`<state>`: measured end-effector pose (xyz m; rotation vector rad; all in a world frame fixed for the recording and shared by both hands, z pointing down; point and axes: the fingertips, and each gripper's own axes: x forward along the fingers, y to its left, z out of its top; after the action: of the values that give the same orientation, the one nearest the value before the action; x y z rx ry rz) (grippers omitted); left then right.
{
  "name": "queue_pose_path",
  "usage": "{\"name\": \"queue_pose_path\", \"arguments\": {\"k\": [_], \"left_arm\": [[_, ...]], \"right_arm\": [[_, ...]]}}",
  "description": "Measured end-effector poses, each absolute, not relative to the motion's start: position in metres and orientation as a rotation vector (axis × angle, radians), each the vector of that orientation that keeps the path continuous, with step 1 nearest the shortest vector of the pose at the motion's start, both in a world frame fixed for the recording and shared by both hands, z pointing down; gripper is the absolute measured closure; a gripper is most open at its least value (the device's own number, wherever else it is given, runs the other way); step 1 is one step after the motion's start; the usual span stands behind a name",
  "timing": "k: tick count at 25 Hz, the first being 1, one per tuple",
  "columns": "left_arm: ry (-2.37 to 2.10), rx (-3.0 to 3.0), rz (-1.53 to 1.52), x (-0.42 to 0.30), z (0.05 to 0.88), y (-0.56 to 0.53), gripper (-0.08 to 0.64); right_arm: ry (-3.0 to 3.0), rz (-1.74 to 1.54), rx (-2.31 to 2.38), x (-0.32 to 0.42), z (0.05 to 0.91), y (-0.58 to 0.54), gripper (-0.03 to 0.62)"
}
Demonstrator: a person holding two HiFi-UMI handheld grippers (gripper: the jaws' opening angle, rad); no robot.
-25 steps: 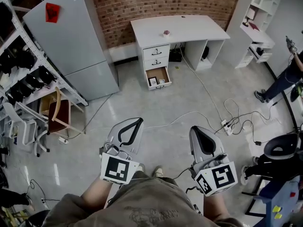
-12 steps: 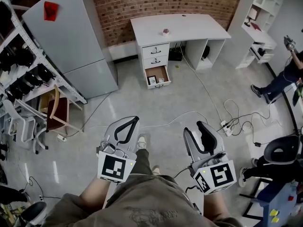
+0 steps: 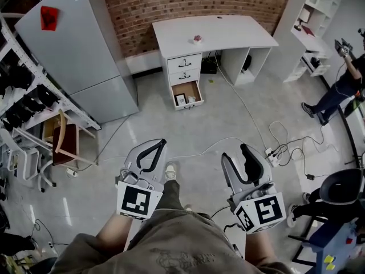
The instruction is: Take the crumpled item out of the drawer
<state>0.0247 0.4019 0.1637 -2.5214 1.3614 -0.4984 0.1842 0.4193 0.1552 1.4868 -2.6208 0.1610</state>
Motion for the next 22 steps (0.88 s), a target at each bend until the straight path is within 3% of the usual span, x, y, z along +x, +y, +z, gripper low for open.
{"name": "queue_pose_path", "arguments": {"k": [22], "left_arm": [[1.328,-2.607,-0.526,-0.08,0.181,0.155,0.56]], "right_arm": [[-2.541,0.218,1.465,0.073,0.166,0.175,0.368]]}}
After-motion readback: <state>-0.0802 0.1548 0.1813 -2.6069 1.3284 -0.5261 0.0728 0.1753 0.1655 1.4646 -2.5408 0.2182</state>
